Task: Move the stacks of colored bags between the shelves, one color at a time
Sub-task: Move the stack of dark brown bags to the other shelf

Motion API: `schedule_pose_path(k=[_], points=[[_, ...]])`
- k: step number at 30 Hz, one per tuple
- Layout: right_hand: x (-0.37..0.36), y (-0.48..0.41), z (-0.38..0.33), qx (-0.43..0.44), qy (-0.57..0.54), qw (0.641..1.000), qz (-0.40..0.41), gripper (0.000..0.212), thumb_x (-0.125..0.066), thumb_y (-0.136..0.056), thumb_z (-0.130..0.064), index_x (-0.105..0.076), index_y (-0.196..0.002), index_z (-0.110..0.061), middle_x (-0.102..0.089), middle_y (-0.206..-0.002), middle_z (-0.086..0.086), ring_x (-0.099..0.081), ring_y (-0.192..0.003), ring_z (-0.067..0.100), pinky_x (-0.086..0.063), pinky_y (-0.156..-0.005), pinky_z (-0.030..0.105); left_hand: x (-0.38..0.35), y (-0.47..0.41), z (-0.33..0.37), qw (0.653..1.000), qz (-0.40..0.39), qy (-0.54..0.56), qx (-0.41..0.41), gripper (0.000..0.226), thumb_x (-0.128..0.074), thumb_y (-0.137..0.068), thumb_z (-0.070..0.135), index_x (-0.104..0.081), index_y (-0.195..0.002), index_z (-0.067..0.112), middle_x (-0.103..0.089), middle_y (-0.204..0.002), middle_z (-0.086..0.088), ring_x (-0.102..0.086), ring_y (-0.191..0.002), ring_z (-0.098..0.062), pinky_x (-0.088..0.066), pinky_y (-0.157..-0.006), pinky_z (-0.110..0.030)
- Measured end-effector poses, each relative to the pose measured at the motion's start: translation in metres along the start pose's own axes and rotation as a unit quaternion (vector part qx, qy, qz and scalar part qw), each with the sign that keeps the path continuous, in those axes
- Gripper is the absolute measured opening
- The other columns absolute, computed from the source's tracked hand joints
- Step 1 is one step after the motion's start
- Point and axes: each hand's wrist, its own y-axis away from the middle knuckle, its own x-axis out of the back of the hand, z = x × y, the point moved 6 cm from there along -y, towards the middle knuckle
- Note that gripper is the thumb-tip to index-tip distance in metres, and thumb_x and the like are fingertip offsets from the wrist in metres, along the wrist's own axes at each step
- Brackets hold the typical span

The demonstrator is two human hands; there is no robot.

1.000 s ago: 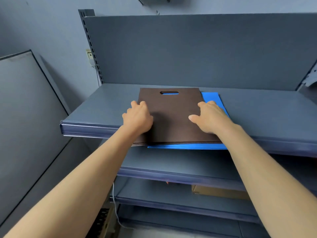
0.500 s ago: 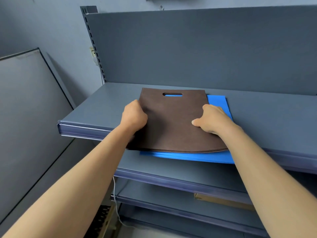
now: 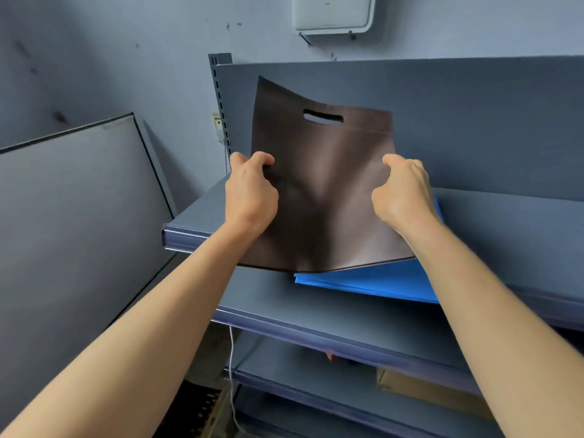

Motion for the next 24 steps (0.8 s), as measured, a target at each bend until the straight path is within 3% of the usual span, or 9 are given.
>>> schedule_pose_path(k=[6, 10, 19, 24], points=[[-0.022, 0.038, -0.069, 0.043, -0.020, 0.999, -0.012, 0.048, -0.039, -0.085, 0.006, -0.046, -0.132, -0.006, -0.044, -0.137, 0.015, -0.046, -0.119, 0.036, -0.042, -0.090, 0.037, 0.084, 0.019, -0.037, 0.997, 0.077, -0.020, 0.009, 0.050, -0.034, -0.086, -0.008, -0.052, -0.126, 0.016, -0.040, -0.124, -0.008, -0.050, -0.105, -0.027, -0.032, -0.084, -0.022], [-0.047, 0.075, -0.125, 0.114, -0.065, 0.991, -0.039, 0.054, -0.041, -0.085, 0.006, -0.045, -0.137, -0.011, -0.044, -0.138, 0.013, -0.046, -0.121, 0.031, -0.039, -0.098, 0.035, 0.151, 0.040, -0.076, 0.990, 0.126, -0.040, 0.046, 0.050, -0.033, -0.086, -0.008, -0.054, -0.125, 0.014, -0.040, -0.123, -0.010, -0.051, -0.103, -0.030, -0.036, -0.087, -0.027], [-0.094, 0.169, -0.236, 0.233, -0.121, 0.961, -0.084, 0.052, -0.040, -0.083, 0.008, -0.047, -0.133, -0.005, -0.041, -0.132, 0.015, -0.049, -0.113, 0.035, -0.035, -0.093, 0.030, 0.286, 0.103, -0.148, 0.965, 0.215, -0.103, 0.110, 0.046, -0.035, -0.087, -0.006, -0.053, -0.125, 0.014, -0.040, -0.124, -0.009, -0.048, -0.095, -0.023, -0.032, -0.081, -0.022], [-0.115, 0.223, -0.289, 0.295, -0.155, 0.934, -0.129, 0.053, -0.042, -0.083, 0.006, -0.047, -0.134, -0.005, -0.041, -0.134, 0.014, -0.048, -0.116, 0.033, -0.031, -0.096, 0.026, 0.352, 0.151, -0.172, 0.937, 0.270, -0.161, 0.150, 0.046, -0.037, -0.086, -0.006, -0.053, -0.125, 0.013, -0.041, -0.123, -0.010, -0.053, -0.098, -0.029, -0.036, -0.083, -0.026]])
